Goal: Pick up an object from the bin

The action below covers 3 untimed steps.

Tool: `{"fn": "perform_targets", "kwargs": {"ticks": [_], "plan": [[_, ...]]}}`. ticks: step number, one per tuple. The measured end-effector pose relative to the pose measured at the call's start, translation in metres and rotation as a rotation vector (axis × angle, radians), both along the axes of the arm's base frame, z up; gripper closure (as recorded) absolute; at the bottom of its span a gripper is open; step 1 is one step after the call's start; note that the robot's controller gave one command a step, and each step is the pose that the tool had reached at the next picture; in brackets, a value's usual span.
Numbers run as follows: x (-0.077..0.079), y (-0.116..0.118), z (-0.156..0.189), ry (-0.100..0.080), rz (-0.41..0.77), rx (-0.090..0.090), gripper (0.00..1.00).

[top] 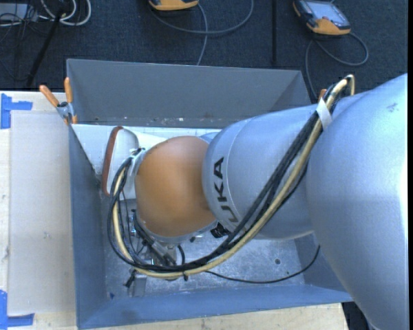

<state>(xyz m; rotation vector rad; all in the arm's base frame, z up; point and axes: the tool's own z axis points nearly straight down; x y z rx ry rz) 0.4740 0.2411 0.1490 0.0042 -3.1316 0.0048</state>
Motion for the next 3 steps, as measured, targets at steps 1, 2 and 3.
{"fn": "perform_targets", "kwargs": {"ticks": [1,2,3], "plan": [[0.020,-0.022,-0.085,-0.002,-0.037,-0.002,0.00],[0.009,-0.035,-0.078,-0.019,0.534,0.007,0.00],[0.021,0.004,-0.079,-0.010,0.284,0.006,0.00]]}}
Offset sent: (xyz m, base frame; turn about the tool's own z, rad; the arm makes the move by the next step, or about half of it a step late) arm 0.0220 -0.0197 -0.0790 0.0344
